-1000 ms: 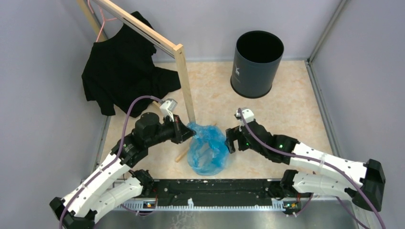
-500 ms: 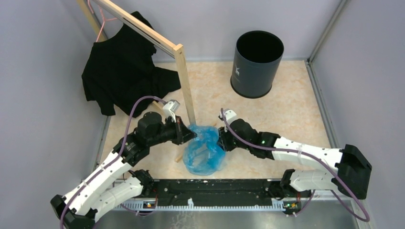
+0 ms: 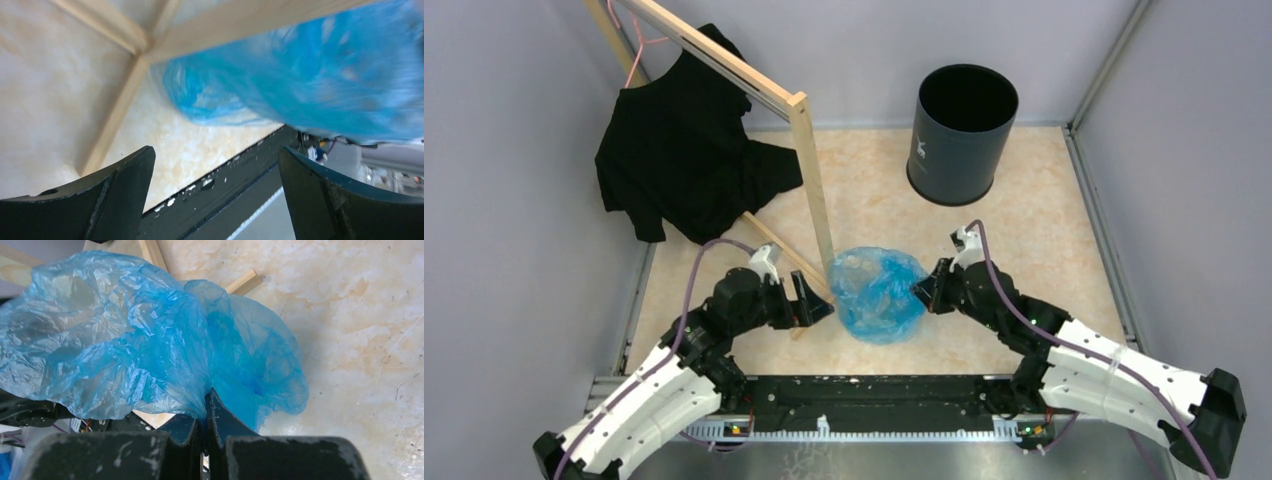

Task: Put the trash bags into the trash bin

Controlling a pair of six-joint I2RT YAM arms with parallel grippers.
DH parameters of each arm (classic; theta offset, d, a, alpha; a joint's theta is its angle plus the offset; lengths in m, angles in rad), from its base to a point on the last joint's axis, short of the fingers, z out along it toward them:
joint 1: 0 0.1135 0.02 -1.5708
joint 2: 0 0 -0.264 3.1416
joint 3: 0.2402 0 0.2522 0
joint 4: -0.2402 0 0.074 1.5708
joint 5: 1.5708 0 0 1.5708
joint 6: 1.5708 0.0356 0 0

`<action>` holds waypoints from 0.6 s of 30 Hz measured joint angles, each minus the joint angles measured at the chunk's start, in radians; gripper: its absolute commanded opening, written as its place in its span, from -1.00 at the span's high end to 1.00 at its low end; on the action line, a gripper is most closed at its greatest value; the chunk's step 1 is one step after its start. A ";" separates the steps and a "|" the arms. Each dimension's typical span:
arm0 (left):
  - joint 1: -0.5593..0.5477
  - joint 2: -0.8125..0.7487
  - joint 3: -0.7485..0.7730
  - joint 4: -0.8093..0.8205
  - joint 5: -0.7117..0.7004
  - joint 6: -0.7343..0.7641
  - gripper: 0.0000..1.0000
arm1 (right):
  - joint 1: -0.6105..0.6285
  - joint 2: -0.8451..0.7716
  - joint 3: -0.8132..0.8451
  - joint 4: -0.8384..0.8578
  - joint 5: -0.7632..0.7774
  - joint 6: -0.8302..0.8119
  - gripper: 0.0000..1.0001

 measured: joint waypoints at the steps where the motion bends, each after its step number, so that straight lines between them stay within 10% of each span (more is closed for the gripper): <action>1: 0.000 0.000 -0.047 0.028 0.032 -0.021 -0.92 | -0.001 -0.005 -0.004 -0.002 0.000 0.009 1.00; 18: 0.000 0.069 -0.264 0.348 0.265 -0.146 -0.96 | -0.008 -0.041 0.126 -0.128 -0.060 0.021 1.00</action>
